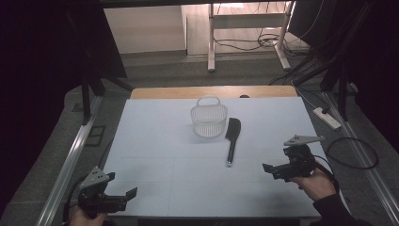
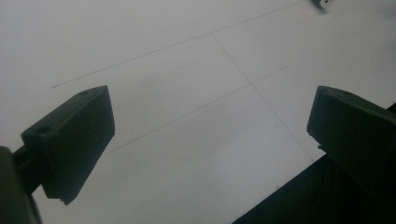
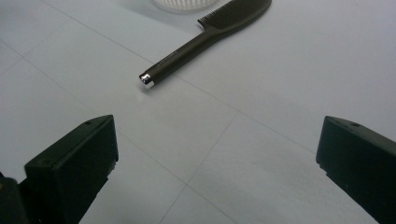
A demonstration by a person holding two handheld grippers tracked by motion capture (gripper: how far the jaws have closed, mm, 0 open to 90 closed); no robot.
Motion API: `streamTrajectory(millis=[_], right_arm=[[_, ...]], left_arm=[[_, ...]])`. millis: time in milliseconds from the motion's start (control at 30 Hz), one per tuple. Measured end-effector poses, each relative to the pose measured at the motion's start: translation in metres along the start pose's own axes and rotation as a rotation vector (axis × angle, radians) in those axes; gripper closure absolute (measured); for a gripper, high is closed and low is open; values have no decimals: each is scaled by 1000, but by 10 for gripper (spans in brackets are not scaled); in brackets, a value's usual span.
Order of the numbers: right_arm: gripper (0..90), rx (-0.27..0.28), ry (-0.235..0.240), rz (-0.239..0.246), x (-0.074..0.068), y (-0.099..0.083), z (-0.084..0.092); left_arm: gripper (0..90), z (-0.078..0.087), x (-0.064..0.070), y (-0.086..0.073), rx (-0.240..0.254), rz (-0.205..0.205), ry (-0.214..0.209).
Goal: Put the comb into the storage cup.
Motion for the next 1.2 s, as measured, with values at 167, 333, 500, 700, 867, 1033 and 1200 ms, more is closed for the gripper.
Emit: streamTrajectory(millis=[167,333,500,700,867,1033,1200], right_arm=[[0,0,1,22,-1,7,-4],[0,-21,3,41,-2,11,-10],[0,-21,2,45,-2,16,-15],[0,-27,-10,53,-1,21,-19],[0,-28,-13,53,-1,27,-24],[0,-32,-9,49,-2,30,-28],[0,-42,-10,48,-2,32,-33]], left_arm=[[18,0,0,0,-2,0,0],[18,0,0,0,-3,0,0],[18,0,0,0,-3,0,0],[18,0,0,0,-3,2,-1],[19,0,0,0,-3,3,-2],[19,0,0,0,-1,5,-3],[19,0,0,0,-1,4,-3]])
Point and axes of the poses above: each handheld gripper's, and its own axes: z roughly backward along the jaws, y roughly out of its top, x roughly to its right, the point moved 7 cm from there along -z, roughly forward along the jaws, and after that the axes turned 4 degrees about -y, right-handed, at the moved point
